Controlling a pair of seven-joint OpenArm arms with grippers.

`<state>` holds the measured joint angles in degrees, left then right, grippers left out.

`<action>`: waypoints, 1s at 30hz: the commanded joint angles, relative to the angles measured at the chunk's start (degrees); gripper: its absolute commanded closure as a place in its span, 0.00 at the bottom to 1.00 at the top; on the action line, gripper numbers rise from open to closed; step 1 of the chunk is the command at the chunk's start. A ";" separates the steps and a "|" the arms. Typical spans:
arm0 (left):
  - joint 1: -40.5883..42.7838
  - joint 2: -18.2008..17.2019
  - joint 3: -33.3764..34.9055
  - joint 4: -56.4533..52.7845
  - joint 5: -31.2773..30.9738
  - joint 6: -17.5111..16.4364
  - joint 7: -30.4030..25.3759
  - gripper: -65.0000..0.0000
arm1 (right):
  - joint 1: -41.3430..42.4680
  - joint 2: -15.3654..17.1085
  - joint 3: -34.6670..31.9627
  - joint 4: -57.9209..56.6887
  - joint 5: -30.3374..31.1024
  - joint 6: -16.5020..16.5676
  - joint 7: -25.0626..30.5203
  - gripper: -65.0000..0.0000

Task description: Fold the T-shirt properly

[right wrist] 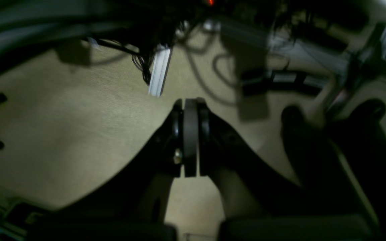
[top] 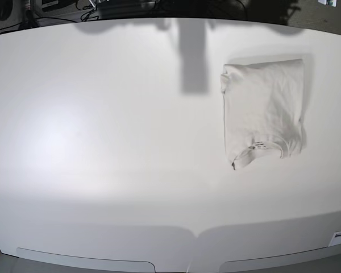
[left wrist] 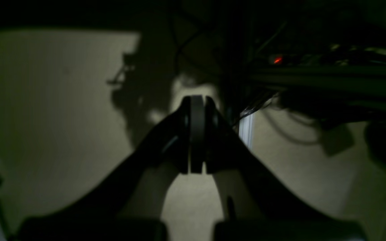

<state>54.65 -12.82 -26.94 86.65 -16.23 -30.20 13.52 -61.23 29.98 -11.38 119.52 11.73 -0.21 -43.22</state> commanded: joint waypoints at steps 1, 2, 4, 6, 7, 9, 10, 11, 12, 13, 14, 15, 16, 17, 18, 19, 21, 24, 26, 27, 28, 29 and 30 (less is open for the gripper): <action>0.48 -0.55 -0.42 -1.79 -0.44 -0.31 -1.22 1.00 | -0.98 -0.90 0.94 -2.08 0.09 0.20 1.11 1.00; -0.15 -0.55 -0.39 -4.57 -0.44 -0.59 -1.77 1.00 | -0.66 -2.14 1.84 -5.31 0.31 0.85 2.71 1.00; -2.05 -0.55 -0.39 -10.32 -0.24 -2.38 -3.37 1.00 | 0.26 -4.46 3.61 -12.02 0.24 4.61 5.81 1.00; -4.52 -0.52 -0.39 -16.11 -0.22 -4.63 -4.68 1.00 | 2.23 -6.45 5.03 -18.95 0.24 8.46 7.15 1.00; -5.77 -0.52 -0.33 -18.93 -0.22 -5.33 -4.87 1.00 | 3.52 -7.17 5.53 -22.60 0.24 10.43 7.37 1.00; -8.44 -0.33 -0.33 -24.44 0.46 -5.92 -5.35 1.00 | 6.67 -7.63 6.01 -30.40 0.26 13.62 8.09 1.00; -9.75 -0.15 -0.33 -27.21 2.01 -5.92 -6.29 1.00 | 8.52 -7.61 6.03 -34.49 0.26 14.58 9.25 1.00; -11.02 -0.04 -0.33 -30.10 4.17 -5.90 -7.87 1.00 | 10.47 -7.58 6.03 -38.62 0.22 15.08 10.60 1.00; -12.22 -0.04 -0.33 -32.98 6.36 -5.90 -9.94 1.00 | 12.50 -7.61 6.01 -42.75 0.24 15.72 11.96 1.00; -13.33 -0.09 -0.33 -35.87 8.28 -5.88 -12.33 1.00 | 14.58 -7.61 6.01 -46.86 0.26 16.63 12.92 1.00; -14.38 -0.09 -0.33 -38.69 9.81 -5.88 -14.78 1.00 | 16.72 -7.61 6.01 -50.97 0.33 17.27 14.10 1.00; -15.43 -0.04 -0.33 -41.48 10.99 -5.86 -17.25 1.00 | 18.88 -7.61 6.01 -55.06 0.48 18.25 15.10 1.00; -16.55 0.00 -0.33 -44.24 11.98 -5.86 -19.76 1.00 | 21.05 -7.61 6.01 -59.04 0.48 19.28 16.31 1.00; -17.70 -0.04 -0.33 -46.95 12.66 -5.81 -21.88 1.00 | 23.19 -7.61 6.01 -62.97 0.48 19.87 17.90 1.00; -18.93 -0.04 -0.33 -49.55 13.35 -5.57 -23.74 1.00 | 25.31 -7.61 6.01 -66.82 0.46 20.33 19.85 1.00; -20.24 0.00 -0.35 -51.98 13.57 -4.87 -24.72 1.00 | 27.34 -7.61 6.01 -70.60 0.48 20.65 22.08 1.00; -23.23 0.46 -0.33 -56.30 14.47 -0.85 -25.29 1.00 | 31.36 -7.65 6.01 -77.61 0.48 21.22 26.77 1.00; -28.02 1.49 -0.33 -61.79 17.44 4.33 -25.62 1.00 | 37.00 -8.28 6.01 -86.31 0.46 21.27 31.61 1.00; -30.82 2.25 -0.33 -64.70 17.77 5.42 -25.79 1.00 | 40.41 -9.16 6.01 -90.66 0.46 21.49 33.55 1.00; -32.04 2.73 -0.33 -65.85 17.81 5.77 -25.81 1.00 | 41.92 -9.68 6.01 -92.45 0.42 21.51 34.07 1.00; -33.14 3.30 -0.33 -66.84 17.81 6.67 -25.81 1.00 | 43.41 -10.27 6.01 -93.98 0.39 21.49 34.56 1.00; -34.14 3.82 -0.33 -67.60 18.03 7.93 -25.81 1.00 | 44.72 -10.86 6.01 -95.34 0.22 21.51 35.06 1.00; -35.08 4.35 -0.33 -68.26 18.45 9.53 -25.64 1.00 | 45.97 -11.43 6.01 -96.45 0.20 21.49 35.39 1.00</action>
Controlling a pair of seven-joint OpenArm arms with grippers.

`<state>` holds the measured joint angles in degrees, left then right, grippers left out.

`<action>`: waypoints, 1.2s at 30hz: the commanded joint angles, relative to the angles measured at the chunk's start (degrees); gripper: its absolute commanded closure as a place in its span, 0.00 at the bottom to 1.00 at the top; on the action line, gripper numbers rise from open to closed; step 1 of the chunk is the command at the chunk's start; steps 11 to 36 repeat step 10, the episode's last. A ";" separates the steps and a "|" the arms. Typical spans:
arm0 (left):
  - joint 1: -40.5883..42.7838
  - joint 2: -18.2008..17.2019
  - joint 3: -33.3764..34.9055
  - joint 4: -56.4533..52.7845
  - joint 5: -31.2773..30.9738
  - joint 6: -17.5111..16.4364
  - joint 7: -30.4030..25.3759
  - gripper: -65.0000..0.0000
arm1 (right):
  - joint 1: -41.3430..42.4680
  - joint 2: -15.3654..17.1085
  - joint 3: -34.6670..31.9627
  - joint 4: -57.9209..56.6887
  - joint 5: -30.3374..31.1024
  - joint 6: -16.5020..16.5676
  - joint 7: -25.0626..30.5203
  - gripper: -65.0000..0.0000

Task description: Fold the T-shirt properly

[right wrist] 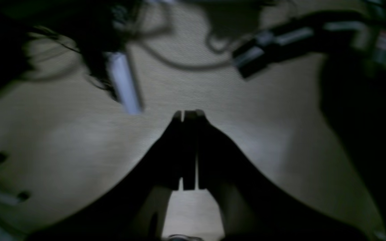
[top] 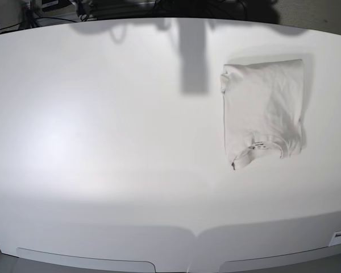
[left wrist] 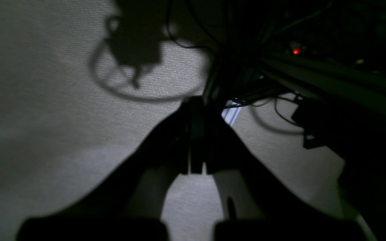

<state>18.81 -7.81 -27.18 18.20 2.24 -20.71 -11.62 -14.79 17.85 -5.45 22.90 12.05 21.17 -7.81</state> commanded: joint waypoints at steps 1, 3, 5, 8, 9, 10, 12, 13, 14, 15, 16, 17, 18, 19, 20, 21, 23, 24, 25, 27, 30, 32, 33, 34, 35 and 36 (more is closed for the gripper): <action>-0.15 -0.26 -0.09 -0.39 0.59 1.16 -0.17 1.00 | 0.63 0.20 0.09 -0.76 -0.13 0.11 0.13 1.00; -1.57 0.35 -0.09 -1.18 2.03 2.14 0.20 1.00 | 2.43 -0.59 0.09 -2.08 -0.09 0.11 0.44 1.00; -2.49 0.87 -0.11 -1.64 2.27 2.14 0.17 1.00 | 3.54 -1.07 0.09 -2.73 -0.09 0.09 0.79 1.00; -2.97 1.77 -0.09 -1.70 2.27 2.14 0.07 1.00 | 4.04 -1.16 0.09 -2.78 -0.09 0.11 1.27 1.00; -3.08 1.86 -0.09 -1.70 2.27 2.12 -0.37 1.00 | 4.17 -1.16 0.09 -2.78 -0.09 0.11 1.36 1.00; -3.10 1.92 -0.11 -1.70 2.27 2.14 -0.50 1.00 | 4.17 -1.16 0.09 -2.78 -0.07 0.11 1.36 1.00; -3.10 1.92 -0.11 -1.70 2.27 2.14 -0.50 1.00 | 4.17 -1.16 0.09 -2.78 -0.07 0.11 1.36 1.00; -3.10 1.92 -0.11 -1.70 2.27 2.14 -0.50 1.00 | 4.17 -1.16 0.09 -2.78 -0.07 0.11 1.36 1.00; -3.10 1.92 -0.11 -1.70 2.27 2.14 -0.50 1.00 | 4.17 -1.16 0.09 -2.78 -0.07 0.11 1.36 1.00; -3.10 1.92 -0.11 -1.70 2.27 2.14 -0.50 1.00 | 4.17 -1.16 0.09 -2.78 -0.07 0.11 1.36 1.00; -3.10 1.92 -0.11 -1.70 2.27 2.14 -0.50 1.00 | 4.17 -1.16 0.09 -2.78 -0.07 0.11 1.36 1.00; -3.10 1.92 -0.11 -1.70 2.27 2.14 -0.50 1.00 | 4.17 -1.16 0.09 -2.78 -0.07 0.11 1.36 1.00; -3.10 1.92 -0.11 -1.70 2.27 2.14 -0.50 1.00 | 4.17 -1.16 0.09 -2.78 -0.07 0.11 1.36 1.00; -3.10 1.92 -0.11 -1.70 2.27 2.14 -0.50 1.00 | 4.17 -1.16 0.09 -2.78 -0.07 0.11 1.36 1.00; -3.10 1.92 -0.11 -1.70 2.27 2.14 -0.50 1.00 | 4.17 -1.16 0.09 -2.78 -0.07 0.11 1.36 1.00; -3.10 1.92 -0.11 -1.70 2.27 2.14 -0.50 1.00 | 4.17 -1.16 0.09 -2.78 -0.07 0.11 1.36 1.00; -3.10 1.92 -0.11 -1.70 2.27 2.14 -0.50 1.00 | 4.17 -1.16 0.09 -2.78 -0.07 0.11 1.36 1.00; -3.10 1.92 -0.11 -1.70 2.27 2.14 -0.50 1.00 | 4.17 -1.16 0.09 -2.78 -0.07 0.11 1.36 1.00; -3.10 1.92 -0.11 -1.70 2.27 2.14 -0.50 1.00 | 4.17 -1.16 0.09 -2.78 -0.07 0.11 1.36 1.00; -3.10 1.92 -0.11 -1.70 2.27 2.14 -0.50 1.00 | 4.17 -1.16 0.09 -2.78 -0.07 0.11 1.36 1.00; -3.10 1.92 -0.11 -1.70 2.27 2.14 -0.50 1.00 | 4.17 -1.16 0.09 -2.78 -0.07 0.11 1.36 1.00; -3.10 1.92 -0.11 -1.70 2.27 2.14 -0.50 1.00 | 4.17 -1.16 0.09 -2.78 -0.07 0.11 1.36 1.00; -3.10 1.92 -0.11 -1.70 2.27 2.14 -0.50 1.00 | 4.17 -1.16 0.09 -2.78 -0.07 0.11 1.36 1.00; -3.10 1.92 -0.11 -1.70 2.27 2.14 -0.50 1.00 | 4.17 -1.16 0.09 -2.78 -0.07 0.11 1.36 1.00; -3.10 1.92 -0.11 -1.70 2.27 2.14 -0.50 1.00 | 4.17 -1.16 0.09 -2.78 -0.07 0.11 1.36 1.00; -3.10 1.92 -0.11 -1.70 2.27 2.14 -0.50 1.00 | 4.17 -1.16 0.09 -2.78 -0.07 0.11 1.36 1.00</action>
